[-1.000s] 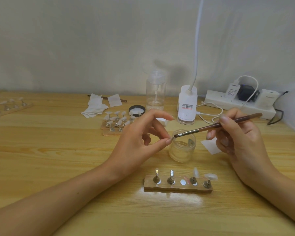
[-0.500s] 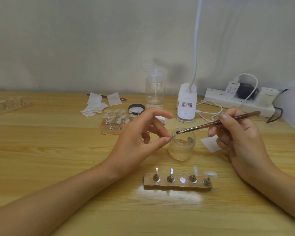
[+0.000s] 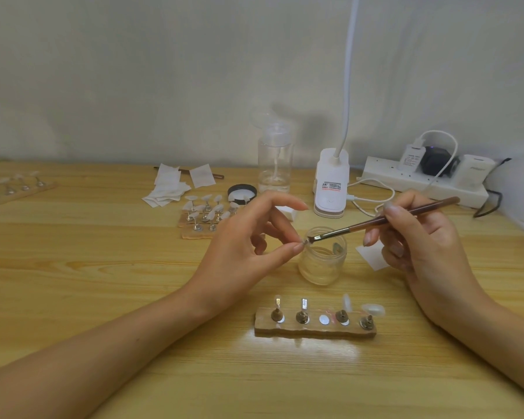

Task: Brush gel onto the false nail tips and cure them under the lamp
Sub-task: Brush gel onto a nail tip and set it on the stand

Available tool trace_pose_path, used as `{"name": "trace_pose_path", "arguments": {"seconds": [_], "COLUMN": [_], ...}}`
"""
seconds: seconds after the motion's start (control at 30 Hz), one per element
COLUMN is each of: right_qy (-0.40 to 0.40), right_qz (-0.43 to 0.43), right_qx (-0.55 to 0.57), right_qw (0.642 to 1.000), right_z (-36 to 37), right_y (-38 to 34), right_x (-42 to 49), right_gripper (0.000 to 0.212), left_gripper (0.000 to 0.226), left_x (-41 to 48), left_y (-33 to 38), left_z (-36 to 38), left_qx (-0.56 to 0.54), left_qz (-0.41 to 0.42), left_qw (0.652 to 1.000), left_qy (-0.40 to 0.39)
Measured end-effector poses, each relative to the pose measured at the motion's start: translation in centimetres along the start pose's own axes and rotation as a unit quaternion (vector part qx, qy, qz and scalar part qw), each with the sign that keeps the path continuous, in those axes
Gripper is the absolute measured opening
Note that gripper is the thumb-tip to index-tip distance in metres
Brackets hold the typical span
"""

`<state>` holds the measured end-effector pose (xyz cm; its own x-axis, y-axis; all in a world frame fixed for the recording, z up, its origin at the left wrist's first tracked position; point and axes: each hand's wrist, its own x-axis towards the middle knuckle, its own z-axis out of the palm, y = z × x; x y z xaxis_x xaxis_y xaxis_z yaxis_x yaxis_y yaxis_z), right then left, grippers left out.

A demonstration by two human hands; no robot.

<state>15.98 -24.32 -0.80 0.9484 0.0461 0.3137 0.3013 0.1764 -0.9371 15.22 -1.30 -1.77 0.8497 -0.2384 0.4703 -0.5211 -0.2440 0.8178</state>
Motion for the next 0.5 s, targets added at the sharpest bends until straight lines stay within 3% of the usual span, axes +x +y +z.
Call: {"name": "trace_pose_path", "arguments": {"seconds": [0.5], "right_qy": [0.004], "right_qz": [-0.012], "right_qx": [0.017], "right_qw": [1.000], "right_z": [-0.11], "right_y": [-0.13], "right_x": [-0.01], "right_gripper": [0.021], "left_gripper": [0.038], "left_x": [0.01], "left_y": [0.04], "left_z": [0.01], "left_qx": [0.000], "left_qz": [0.001], "left_qw": [1.000], "left_qy": [0.000]}}
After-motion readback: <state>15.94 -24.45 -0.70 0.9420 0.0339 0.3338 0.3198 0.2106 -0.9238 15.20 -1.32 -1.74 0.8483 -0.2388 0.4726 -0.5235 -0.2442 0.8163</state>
